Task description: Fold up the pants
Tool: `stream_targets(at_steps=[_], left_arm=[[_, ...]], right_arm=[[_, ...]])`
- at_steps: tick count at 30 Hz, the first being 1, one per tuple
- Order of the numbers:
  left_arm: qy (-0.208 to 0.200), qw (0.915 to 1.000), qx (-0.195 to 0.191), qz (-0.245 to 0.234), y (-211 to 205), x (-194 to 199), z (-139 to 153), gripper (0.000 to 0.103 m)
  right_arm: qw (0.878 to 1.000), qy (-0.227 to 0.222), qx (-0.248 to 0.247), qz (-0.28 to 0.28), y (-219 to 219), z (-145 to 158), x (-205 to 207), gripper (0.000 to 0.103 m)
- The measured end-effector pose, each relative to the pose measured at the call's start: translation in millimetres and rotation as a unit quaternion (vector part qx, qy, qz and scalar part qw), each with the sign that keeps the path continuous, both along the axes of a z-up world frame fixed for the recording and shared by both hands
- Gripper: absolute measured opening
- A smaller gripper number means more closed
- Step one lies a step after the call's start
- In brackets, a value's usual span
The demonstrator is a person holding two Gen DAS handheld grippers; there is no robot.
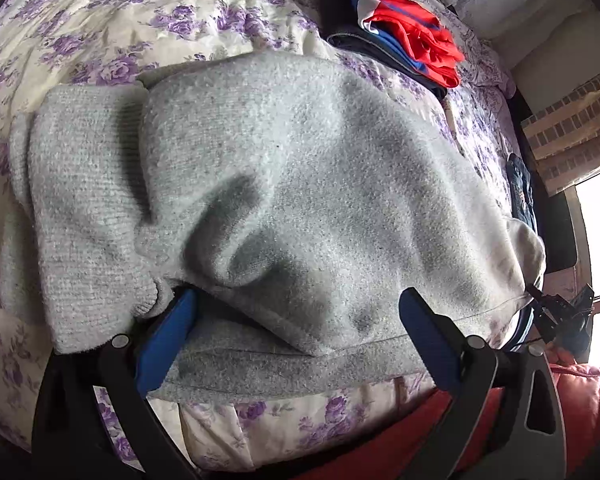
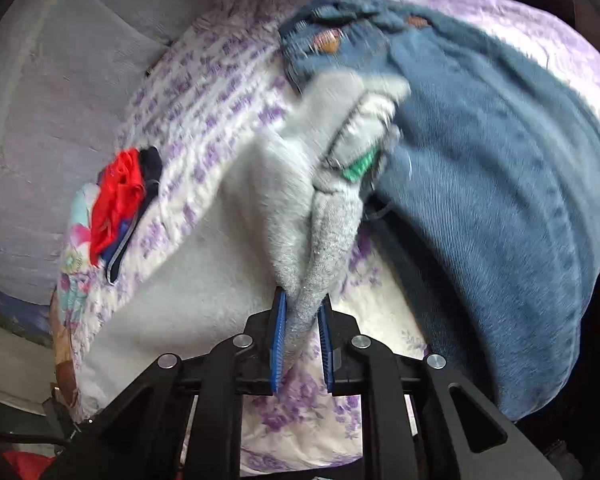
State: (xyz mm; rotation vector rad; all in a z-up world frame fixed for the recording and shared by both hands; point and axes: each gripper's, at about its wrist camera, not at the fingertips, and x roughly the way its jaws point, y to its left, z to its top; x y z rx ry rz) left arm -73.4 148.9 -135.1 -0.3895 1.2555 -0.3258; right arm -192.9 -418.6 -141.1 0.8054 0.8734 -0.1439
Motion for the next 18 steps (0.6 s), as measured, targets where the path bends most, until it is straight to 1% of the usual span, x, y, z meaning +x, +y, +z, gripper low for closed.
stream_targets(at_steps=[2, 4, 5, 6, 7, 8, 9, 10, 11, 12, 13, 14, 15, 16, 17, 18], left_arm=[[-0.003, 0.9999, -0.008, 0.012, 4, -1, 8, 0.096], [-0.029, 0.9995, -0.004, 0.014, 5, -3, 24, 0.096], [-0.049, 0.9987, 0.009, 0.013, 3, -5, 33, 0.096], [-0.066, 0.9976, 0.021, 0.011, 1, -6, 40, 0.096], [-0.082, 0.9962, 0.028, 0.007, -1, -5, 46, 0.096], [-0.089, 0.9954, 0.034, 0.006, -3, -1, 48, 0.097], [-0.086, 0.9946, 0.057, 0.011, -5, 5, 43, 0.097], [-0.071, 0.9940, 0.082, 0.017, -5, 12, 33, 0.097], [-0.052, 0.9940, 0.095, 0.015, -3, 19, 19, 0.097], [-0.049, 0.9933, 0.104, 0.010, -1, 21, 8, 0.097], [-0.063, 0.9904, 0.123, 0.001, -5, 20, 6, 0.097], [-0.061, 0.9871, 0.148, -0.009, -12, 18, 8, 0.097], [-0.061, 0.9846, 0.163, -0.013, -17, 14, 13, 0.096], [-0.071, 0.9837, 0.165, -0.010, -19, 7, 24, 0.096], [-0.088, 0.9848, 0.150, -0.004, -18, 0, 36, 0.096], [-0.112, 0.9867, 0.118, 0.005, -14, -7, 49, 0.096]], right_arm=[[0.995, -0.013, -0.094, -0.009, 1, 31, -6, 0.018], [0.983, -0.042, -0.177, 0.000, 11, 58, -4, 0.018], [0.977, -0.058, -0.205, 0.020, 21, 68, 3, 0.018], [0.971, -0.065, -0.225, 0.052, 33, 71, 15, 0.018], [0.964, -0.063, -0.244, 0.084, 47, 70, 29, 0.019], [0.957, -0.055, -0.260, 0.114, 59, 63, 44, 0.030], [0.952, -0.038, -0.267, 0.142, 71, 50, 60, 0.043], [0.950, -0.003, -0.263, 0.167, 79, 26, 78, 0.047], [0.950, 0.040, -0.249, 0.186, 82, -1, 89, 0.047], [0.951, 0.065, -0.234, 0.190, 80, -23, 95, 0.047], [0.956, 0.036, -0.239, 0.168, 79, -20, 92, 0.047], [0.954, 0.047, -0.244, 0.167, 85, -13, 94, 0.047], [0.952, 0.044, -0.246, 0.174, 90, -2, 94, 0.047], [0.952, 0.006, -0.247, 0.180, 97, 18, 89, 0.047], [0.949, -0.035, -0.251, 0.187, 106, 36, 85, 0.047], [0.943, -0.068, -0.253, 0.204, 119, 49, 85, 0.047]])
